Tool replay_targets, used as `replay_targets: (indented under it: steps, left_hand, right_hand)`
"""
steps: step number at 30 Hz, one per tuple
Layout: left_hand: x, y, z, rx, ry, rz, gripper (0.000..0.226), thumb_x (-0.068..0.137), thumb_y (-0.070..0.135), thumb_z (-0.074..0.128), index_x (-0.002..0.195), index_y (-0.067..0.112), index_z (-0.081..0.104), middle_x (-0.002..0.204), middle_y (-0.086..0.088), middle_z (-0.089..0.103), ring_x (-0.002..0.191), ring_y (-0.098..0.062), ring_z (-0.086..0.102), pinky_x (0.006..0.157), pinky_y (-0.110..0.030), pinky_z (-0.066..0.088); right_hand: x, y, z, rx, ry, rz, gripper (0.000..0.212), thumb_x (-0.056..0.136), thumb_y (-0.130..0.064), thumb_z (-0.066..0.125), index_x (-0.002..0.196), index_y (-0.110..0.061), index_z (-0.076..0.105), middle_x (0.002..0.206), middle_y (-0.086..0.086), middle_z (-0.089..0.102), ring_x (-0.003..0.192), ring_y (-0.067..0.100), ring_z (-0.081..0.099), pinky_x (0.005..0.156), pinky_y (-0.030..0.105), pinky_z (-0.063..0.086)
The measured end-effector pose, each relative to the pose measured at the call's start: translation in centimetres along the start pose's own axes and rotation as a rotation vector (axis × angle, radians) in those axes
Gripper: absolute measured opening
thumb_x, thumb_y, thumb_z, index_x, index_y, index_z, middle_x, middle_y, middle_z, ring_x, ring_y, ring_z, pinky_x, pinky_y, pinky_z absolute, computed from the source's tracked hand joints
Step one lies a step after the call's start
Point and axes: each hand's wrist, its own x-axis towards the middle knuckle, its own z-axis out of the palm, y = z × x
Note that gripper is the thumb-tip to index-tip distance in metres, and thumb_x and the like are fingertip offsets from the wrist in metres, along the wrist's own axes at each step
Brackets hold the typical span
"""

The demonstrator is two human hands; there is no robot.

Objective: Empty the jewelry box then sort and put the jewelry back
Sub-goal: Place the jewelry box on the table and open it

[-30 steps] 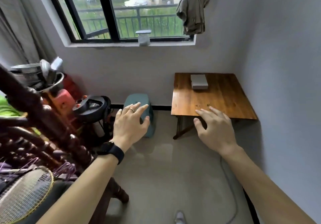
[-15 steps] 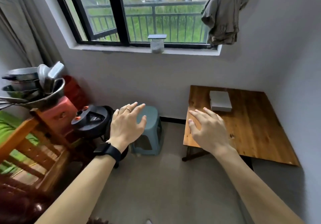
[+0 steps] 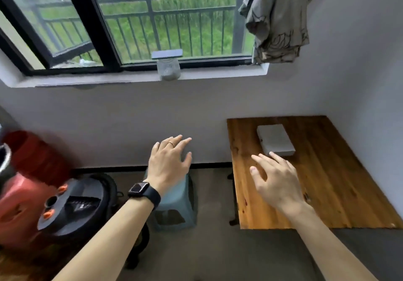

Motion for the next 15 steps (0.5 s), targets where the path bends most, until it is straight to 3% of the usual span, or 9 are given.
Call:
replay_targets:
  steps: [11,15]
  left_hand:
    - [14.1,7.3,12.1,-0.019,-0.27,0.38,0.047,0.095,0.039,0.055,0.142,0.035,0.053,0.147,0.005,0.053,0.138,-0.022,0.045,0.113,-0.038,0.031]
    - [18.0,11.6,16.6,-0.004,-0.372,0.473,0.046,0.097,0.039,0.049,0.144,0.038,0.051,0.15,0.009,0.05,0.139,-0.018,0.043,0.113,-0.037,0.032]
  right_hand:
    - [6.2,6.4,5.1,0.04,-0.076,0.389,0.058,0.094,-0.058,0.028,0.141,-0.036,0.053,0.148,-0.014,0.05,0.146,0.012,0.032,0.12,0.039,0.023]
    - [8.6,9.9,6.5,0.07,-0.085,0.495,0.048,0.101,-0.053,0.036,0.142,-0.035,0.052,0.148,-0.014,0.05,0.146,0.011,0.03,0.12,0.038,0.022]
